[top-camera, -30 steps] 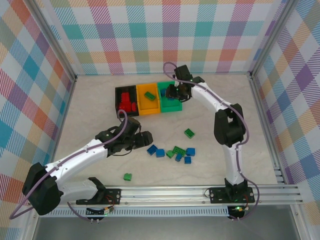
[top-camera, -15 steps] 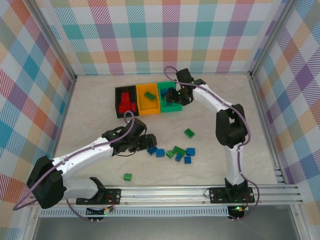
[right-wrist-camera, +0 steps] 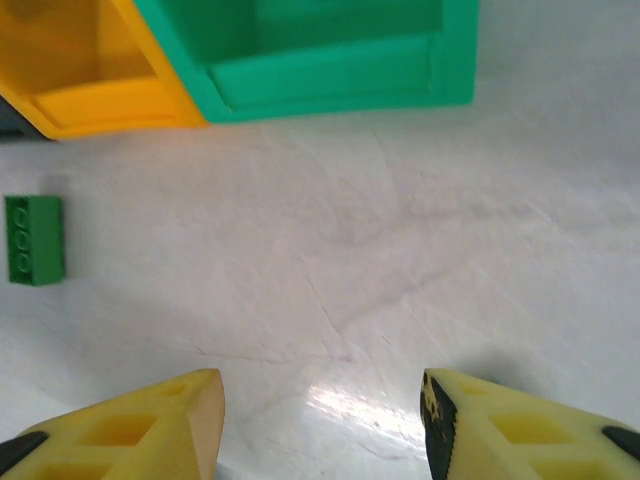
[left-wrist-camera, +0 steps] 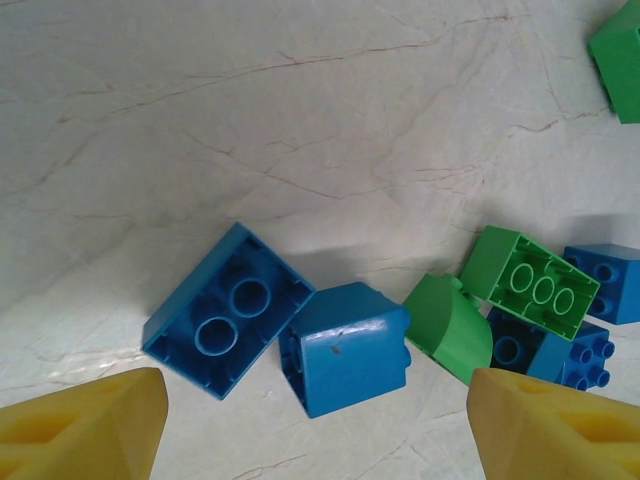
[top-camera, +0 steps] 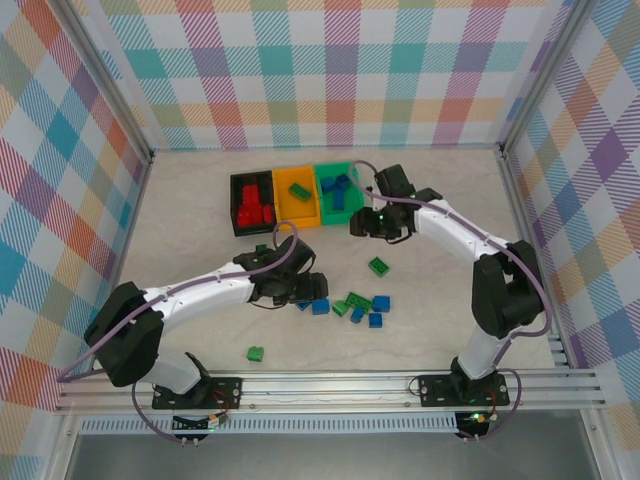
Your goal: Sort the legos into containers by color
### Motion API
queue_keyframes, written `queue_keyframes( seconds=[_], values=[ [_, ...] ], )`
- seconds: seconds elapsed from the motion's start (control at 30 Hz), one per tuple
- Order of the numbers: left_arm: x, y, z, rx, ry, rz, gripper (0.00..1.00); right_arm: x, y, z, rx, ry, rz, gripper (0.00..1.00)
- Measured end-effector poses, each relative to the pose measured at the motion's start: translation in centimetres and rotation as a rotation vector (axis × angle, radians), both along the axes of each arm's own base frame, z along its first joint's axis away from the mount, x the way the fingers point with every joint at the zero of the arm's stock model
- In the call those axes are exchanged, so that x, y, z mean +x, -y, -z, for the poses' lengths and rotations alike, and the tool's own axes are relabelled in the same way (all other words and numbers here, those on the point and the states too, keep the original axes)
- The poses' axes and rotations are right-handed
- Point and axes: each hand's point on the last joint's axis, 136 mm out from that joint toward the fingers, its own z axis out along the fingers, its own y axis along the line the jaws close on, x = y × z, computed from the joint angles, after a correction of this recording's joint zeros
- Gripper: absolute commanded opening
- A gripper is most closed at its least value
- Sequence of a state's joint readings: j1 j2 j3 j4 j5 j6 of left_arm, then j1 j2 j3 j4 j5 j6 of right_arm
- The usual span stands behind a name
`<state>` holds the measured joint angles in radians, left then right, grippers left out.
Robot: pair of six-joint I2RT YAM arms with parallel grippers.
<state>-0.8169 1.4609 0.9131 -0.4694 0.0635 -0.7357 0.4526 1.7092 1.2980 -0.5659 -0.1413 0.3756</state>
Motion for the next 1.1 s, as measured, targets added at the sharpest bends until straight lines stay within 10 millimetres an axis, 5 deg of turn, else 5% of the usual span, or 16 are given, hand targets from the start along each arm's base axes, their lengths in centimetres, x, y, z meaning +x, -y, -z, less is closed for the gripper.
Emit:
queue_keyframes(
  seconds=[0.23,0.63,1.1],
  values=[
    [0.3,0.1,0.6,0.073,-0.009,0.022,0.78,-1.7,1.0,1.6,-0.026,-0.035,0.005,0.55],
    [0.0,-2.8,1.2,0.231,-0.013,0.016,0.74,-2.0,1.2,1.2,-0.016,-0.012,0.01,0.55],
    [-1.6,-3.2,3.1,0.342,-0.103,0.236,0.73,-2.5,1.4,1.8,-0.009,-0.024,0.025,0.56]
  ],
)
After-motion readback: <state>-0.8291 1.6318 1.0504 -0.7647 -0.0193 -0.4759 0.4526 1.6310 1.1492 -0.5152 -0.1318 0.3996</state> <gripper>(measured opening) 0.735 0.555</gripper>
